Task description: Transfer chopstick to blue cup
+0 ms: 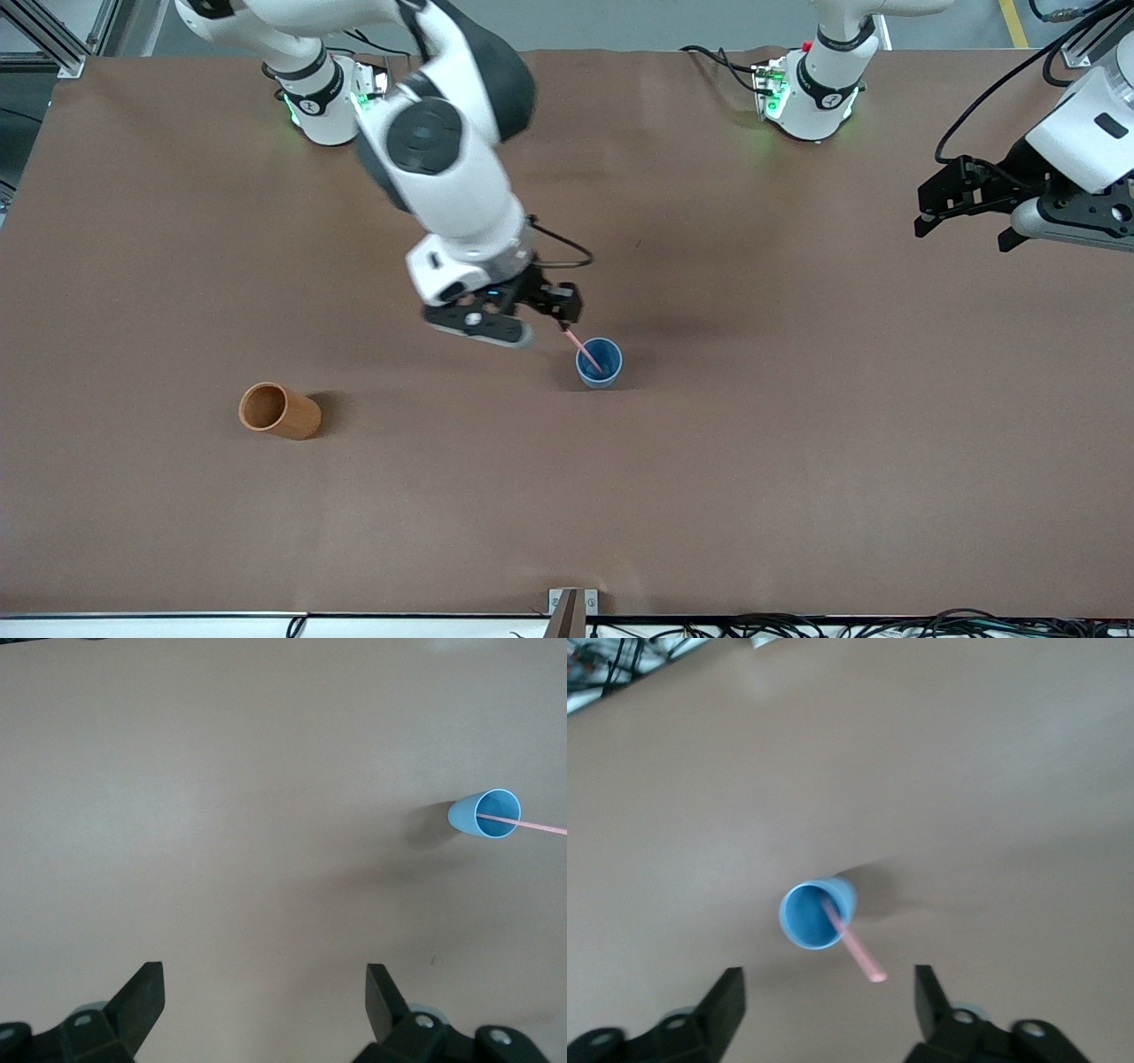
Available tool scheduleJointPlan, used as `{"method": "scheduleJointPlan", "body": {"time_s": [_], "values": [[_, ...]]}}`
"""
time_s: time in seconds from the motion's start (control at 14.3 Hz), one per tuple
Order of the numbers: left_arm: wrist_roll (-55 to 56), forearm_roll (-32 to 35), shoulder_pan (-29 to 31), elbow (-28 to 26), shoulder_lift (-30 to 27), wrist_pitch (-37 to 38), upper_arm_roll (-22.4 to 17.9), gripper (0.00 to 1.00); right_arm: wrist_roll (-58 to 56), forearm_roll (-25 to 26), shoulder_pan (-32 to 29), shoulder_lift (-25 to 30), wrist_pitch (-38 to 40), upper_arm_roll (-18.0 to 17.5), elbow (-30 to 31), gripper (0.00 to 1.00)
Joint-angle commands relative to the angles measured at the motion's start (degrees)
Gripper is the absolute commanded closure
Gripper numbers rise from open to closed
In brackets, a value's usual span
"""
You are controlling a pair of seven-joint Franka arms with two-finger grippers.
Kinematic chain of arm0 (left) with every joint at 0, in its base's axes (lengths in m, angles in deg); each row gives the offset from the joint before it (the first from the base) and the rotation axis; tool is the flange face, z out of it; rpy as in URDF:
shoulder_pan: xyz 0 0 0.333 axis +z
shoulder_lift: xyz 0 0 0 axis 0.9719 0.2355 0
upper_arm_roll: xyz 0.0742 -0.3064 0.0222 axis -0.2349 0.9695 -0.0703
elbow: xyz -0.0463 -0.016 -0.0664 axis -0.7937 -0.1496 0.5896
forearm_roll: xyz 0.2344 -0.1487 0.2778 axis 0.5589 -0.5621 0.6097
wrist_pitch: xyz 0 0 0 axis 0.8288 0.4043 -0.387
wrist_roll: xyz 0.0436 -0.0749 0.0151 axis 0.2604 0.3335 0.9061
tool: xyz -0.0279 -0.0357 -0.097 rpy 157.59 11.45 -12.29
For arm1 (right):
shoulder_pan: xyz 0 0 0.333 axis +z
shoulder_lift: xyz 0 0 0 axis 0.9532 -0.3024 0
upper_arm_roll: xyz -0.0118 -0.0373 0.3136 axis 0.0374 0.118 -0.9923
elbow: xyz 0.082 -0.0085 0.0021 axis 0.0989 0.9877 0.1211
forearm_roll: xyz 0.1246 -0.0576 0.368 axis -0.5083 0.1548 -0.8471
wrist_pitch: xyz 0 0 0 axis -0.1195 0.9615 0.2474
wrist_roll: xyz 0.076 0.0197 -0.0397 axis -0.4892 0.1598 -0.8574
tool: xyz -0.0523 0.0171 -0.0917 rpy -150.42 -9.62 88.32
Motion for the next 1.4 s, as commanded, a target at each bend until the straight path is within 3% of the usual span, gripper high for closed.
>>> {"method": "scheduleJointPlan", "body": {"time_s": [0.0,0.21,0.49,0.77,0.98,1.33], "values": [[0.3,0.2,0.3,0.0,-0.3,0.1,0.2,0.0,-9.9,2.0,-8.8,7.6,8.1,-1.0,3.2,0.0],[-0.1,0.2,0.4,0.0,-0.3,0.2,0.2,0.0,-19.6,5.5,-18.3,15.2,10.7,-1.1,10.3,0.0],[-0.2,0.3,0.6,0.0,-0.3,0.1,0.2,0.0,-34.3,5.6,-29.3,23.9,10.8,-1.1,19.2,0.0],[1.7,0.2,0.5,0.0,-0.3,0.1,0.2,0.0,-42.4,5.7,-35.7,28.0,13.5,-1.1,19.9,0.0],[1.4,0.5,0.5,-0.1,-0.3,0.2,0.2,0.0,-46.1,5.8,-37.5,29.5,18.6,-1.0,18.4,0.0],[2.2,1.4,0.5,0.0,-0.1,0.2,0.5,0.0,-50.7,5.8,-36.8,30.4,19.4,-1.6,18.3,0.0]]}}
